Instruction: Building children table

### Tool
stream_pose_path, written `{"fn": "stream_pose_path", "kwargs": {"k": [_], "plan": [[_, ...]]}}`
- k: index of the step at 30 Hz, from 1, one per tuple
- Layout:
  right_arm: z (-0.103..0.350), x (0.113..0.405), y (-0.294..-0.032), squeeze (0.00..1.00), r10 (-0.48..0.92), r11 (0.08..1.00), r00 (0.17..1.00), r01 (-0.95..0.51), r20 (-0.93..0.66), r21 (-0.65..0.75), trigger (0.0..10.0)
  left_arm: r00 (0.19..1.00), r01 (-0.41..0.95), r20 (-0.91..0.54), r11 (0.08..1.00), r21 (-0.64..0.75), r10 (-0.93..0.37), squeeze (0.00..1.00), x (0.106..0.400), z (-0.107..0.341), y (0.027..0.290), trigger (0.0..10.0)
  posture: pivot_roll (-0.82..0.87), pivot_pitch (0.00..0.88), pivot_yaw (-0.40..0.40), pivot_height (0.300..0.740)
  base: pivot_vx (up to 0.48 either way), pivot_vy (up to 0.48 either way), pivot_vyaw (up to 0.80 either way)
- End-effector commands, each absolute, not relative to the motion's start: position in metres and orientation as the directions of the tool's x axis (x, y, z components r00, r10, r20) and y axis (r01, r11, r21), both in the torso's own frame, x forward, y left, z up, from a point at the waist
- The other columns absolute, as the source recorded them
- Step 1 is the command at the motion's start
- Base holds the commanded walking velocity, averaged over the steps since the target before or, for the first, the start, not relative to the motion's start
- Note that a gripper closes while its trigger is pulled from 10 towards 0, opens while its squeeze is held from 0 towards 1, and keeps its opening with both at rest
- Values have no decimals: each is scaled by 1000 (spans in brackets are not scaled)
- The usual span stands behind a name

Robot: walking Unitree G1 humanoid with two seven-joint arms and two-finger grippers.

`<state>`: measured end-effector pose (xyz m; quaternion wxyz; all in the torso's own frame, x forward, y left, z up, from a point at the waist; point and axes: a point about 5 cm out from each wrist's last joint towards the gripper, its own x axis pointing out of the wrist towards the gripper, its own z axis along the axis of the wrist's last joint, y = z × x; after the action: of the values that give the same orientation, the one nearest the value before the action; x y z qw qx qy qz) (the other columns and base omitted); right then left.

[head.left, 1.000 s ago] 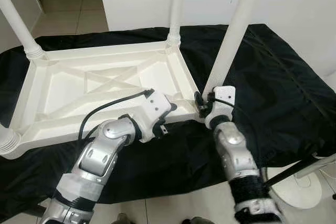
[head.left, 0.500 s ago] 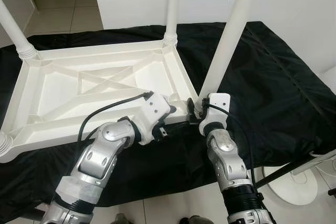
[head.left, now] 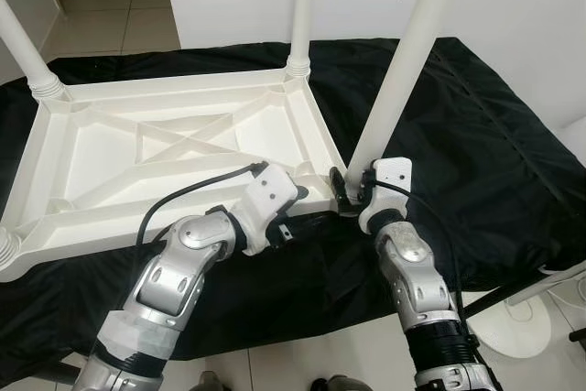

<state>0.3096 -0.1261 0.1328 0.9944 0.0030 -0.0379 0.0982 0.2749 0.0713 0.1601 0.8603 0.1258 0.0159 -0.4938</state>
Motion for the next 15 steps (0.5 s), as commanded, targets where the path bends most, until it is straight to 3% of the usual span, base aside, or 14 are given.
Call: {"fn": "stream_pose_path", "kwargs": {"k": [1, 4, 8, 15], "plan": [[132, 311, -127, 0, 239, 971, 967, -239, 85, -9, 10000, 596, 796, -135, 560, 228, -792, 0, 278, 158, 73, 10000, -37, 49, -22, 740, 0, 0, 0], [131, 313, -128, 0, 299, 954, 949, -298, 95, -30, 10000, 644, 756, -110, 608, 241, -757, 0, 282, 157, 73, 10000, -35, 49, -22, 740, 0, 0, 0], [130, 312, -129, 0, 306, 952, 946, -303, 110, -44, 10000, 674, 727, -83, 640, 247, -734, 0, 285, 157, 75, 10000, -34, 48, -24, 740, 0, 0, 0], [122, 304, -125, 0, 293, 956, 940, -284, 176, -75, 10000, 796, 590, -4, 774, 230, -605, 0, 299, 153, 87, 10000, -26, 40, -38, 740, 0, 0, 0]]}}
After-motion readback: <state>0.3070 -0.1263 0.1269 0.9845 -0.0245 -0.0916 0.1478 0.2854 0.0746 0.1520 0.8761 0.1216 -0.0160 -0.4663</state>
